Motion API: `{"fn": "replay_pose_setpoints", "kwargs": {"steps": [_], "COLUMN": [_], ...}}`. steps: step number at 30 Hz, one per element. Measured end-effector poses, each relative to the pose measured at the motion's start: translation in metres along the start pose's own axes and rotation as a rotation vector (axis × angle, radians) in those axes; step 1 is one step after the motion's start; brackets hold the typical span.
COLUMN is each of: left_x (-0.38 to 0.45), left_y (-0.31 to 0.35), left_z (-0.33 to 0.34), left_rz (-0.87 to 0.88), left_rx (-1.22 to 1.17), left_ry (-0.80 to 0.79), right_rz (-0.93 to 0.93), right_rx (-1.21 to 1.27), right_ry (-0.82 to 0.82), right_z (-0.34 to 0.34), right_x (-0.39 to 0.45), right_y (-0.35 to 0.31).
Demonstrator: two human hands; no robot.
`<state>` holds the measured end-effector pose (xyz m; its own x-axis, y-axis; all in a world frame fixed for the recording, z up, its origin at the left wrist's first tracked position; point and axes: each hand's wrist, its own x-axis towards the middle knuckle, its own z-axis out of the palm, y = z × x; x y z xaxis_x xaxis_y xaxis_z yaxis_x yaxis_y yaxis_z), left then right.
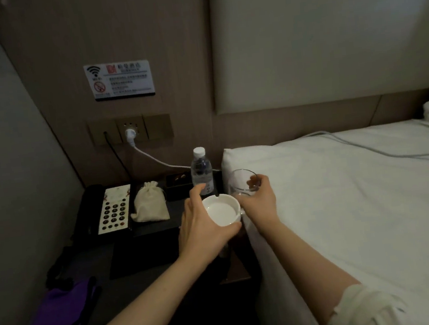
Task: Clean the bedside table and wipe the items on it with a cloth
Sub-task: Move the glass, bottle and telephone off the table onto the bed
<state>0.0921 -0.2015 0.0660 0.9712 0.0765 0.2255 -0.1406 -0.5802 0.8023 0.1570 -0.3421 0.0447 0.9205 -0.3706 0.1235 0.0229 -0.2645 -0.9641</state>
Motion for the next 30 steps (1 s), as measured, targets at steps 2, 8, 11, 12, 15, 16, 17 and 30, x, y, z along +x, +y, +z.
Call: {"fn": "replay_pose_setpoints", "kwargs": {"steps": [2, 8, 11, 12, 15, 16, 17, 30], "left_x": [-0.006, -0.033, -0.056, -0.064, -0.09, -0.097, -0.104, -0.137], "left_y": [0.018, 0.08, 0.113, 0.122, 0.154, 0.163, 0.171, 0.209], "left_z": [0.01, 0.069, 0.115, 0.129, 0.174, 0.188, 0.2, 0.305], "left_rz": [0.02, 0.057, 0.075, 0.069, 0.051, 0.045, 0.041, 0.089], "left_rx": [-0.007, -0.089, -0.19, -0.209, -0.238, -0.237, -0.232, -0.136], "left_ry": [-0.01, -0.12, -0.173, -0.182, -0.221, -0.239, -0.253, -0.243], "right_rz": [-0.028, 0.008, 0.113, 0.139, 0.182, 0.192, 0.199, 0.253], "right_rx": [0.006, 0.115, 0.165, 0.163, 0.129, 0.119, 0.109, 0.036], "right_ry": [-0.003, 0.037, 0.05, 0.047, 0.036, 0.036, 0.038, -0.042], "right_z": [-0.032, -0.152, -0.212, -0.228, -0.276, -0.289, -0.3, -0.363], "right_x": [0.006, 0.024, 0.029, 0.03, 0.034, 0.036, 0.038, 0.059], "right_y": [-0.013, -0.036, -0.03, -0.027, -0.014, -0.01, -0.007, 0.045]}}
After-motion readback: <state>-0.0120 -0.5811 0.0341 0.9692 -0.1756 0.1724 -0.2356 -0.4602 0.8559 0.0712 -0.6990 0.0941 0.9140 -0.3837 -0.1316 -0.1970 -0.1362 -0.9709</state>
